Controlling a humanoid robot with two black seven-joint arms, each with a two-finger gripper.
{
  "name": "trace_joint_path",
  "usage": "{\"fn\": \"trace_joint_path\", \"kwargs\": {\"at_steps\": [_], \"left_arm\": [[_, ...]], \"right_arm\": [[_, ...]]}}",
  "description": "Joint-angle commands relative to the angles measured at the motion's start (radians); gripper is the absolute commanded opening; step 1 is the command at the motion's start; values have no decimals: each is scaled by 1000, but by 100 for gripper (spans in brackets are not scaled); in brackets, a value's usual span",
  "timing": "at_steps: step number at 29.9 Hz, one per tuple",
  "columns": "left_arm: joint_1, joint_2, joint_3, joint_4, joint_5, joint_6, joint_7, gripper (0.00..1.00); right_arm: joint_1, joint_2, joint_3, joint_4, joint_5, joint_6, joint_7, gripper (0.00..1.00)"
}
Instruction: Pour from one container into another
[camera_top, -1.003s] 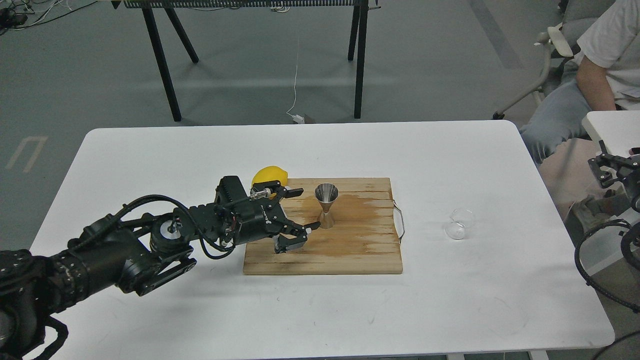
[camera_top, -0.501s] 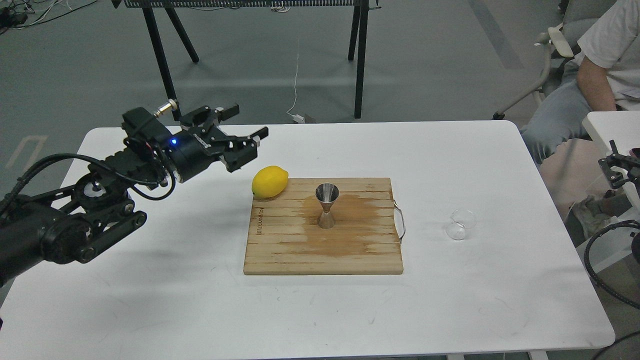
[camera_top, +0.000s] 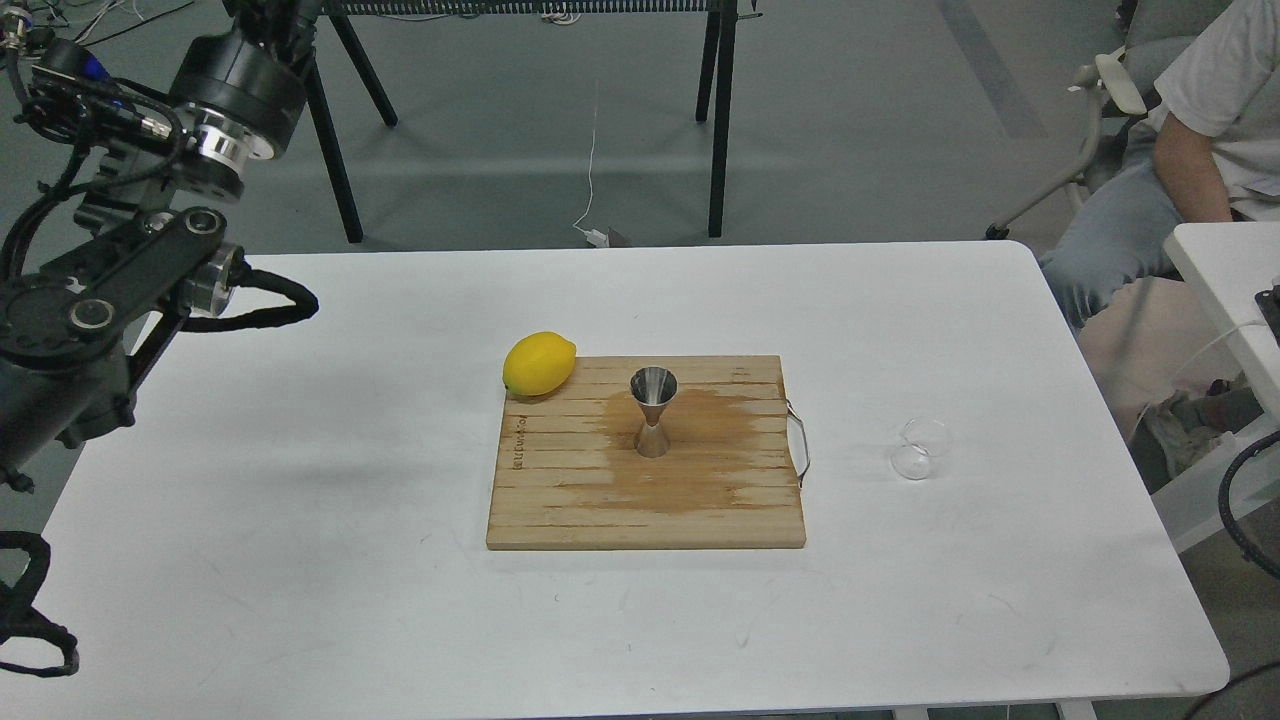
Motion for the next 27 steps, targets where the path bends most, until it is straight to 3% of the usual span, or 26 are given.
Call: {"fn": "trace_joint_path", "kwargs": {"at_steps": [1,7,11,16,17,27], "left_arm": [[-28,-3,-29,60,-246,-93,0,100],[-25,-9,-81,100,-627,-314,0,100],[-22,-61,-81,173,-800,-401,10,100],[-24,-108,-116,305,-955,-475,159,100],[-21,-111,-128,312,-968,-492,165,100],[19,-120,-129,307,-968,-517,142,100]], "right_arm": [[-91,-1,42,122,4,0,-2,100],[-344,-47,182,412,39,0,0,100],[-438,-26,173,491,42,0,0,100],[-502,-4,165,587,54,0,-14,100],[-512,0,165,601,54,0,-20,100],[-593,154,90,614,44,0,-41,100]]}}
